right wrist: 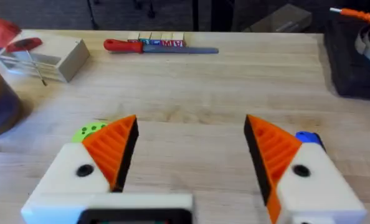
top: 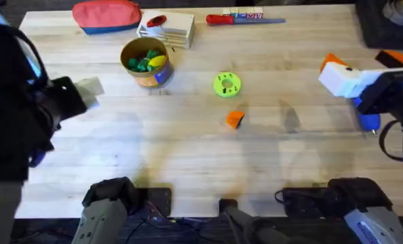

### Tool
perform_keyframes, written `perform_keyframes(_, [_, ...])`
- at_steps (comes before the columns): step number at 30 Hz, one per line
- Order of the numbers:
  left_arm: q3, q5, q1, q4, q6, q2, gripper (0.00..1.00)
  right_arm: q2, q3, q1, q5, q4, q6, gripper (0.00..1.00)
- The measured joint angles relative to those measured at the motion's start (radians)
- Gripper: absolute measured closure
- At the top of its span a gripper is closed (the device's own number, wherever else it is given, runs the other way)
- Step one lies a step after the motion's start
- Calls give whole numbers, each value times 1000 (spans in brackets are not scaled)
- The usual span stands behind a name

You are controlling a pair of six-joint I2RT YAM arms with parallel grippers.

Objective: Pick up the gripper from the table and insert it into the empty holder that is missing its gripper. Then pick up a screw, insert it into the mounting hole, and use the screwdriver to tighten it. Finally, clean up the table by picking up the vegetable and placing it into the bucket.

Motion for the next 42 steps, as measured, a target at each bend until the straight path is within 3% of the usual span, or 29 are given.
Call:
perform_keyframes(5, [18,-1,212,46,-2,104,15,10,13,0,0,-8,0,10])
perform_keyframes(8, [20,-4,308,54,-2,141,16,10,13,0,0,-11,0,10])
perform_keyframes(11, [20,-2,364,54,-2,178,15,10,13,0,0,-11,0,10])
perform_keyframes(14, [20,22,379,69,-5,208,41,10,13,0,0,-10,-1,10])
perform_keyframes(19, [20,74,375,95,-9,211,838,9,13,0,0,-7,-4,10])
perform_keyframes(20, [20,80,368,94,-7,207,950,10,13,0,0,-7,-4,9])
perform_keyframes(21, [20,91,354,94,-6,202,938,10,13,0,0,-7,-4,10])
perform_keyframes(23, [20,124,292,87,-8,176,619,9,13,0,0,-7,-4,10])
perform_keyframes(26, [20,175,125,39,-1,105,125,10,13,0,0,-7,-4,10])
perform_keyframes(27, [20,190,74,22,-1,84,51,9,13,0,0,-7,-4,10])
perform_keyframes(31, [20,305,-186,-32,8,-17,13,10,13,0,0,-9,-4,10])
perform_keyframes(36, [20,448,-487,44,9,-94,13,10,13,0,0,-10,-4,10])
perform_keyframes(39, [21,490,-633,106,11,-98,13,10,13,0,0,-10,-4,10])
perform_keyframes(42, [21,524,-733,202,11,-96,13,9,13,0,0,-10,-4,10])
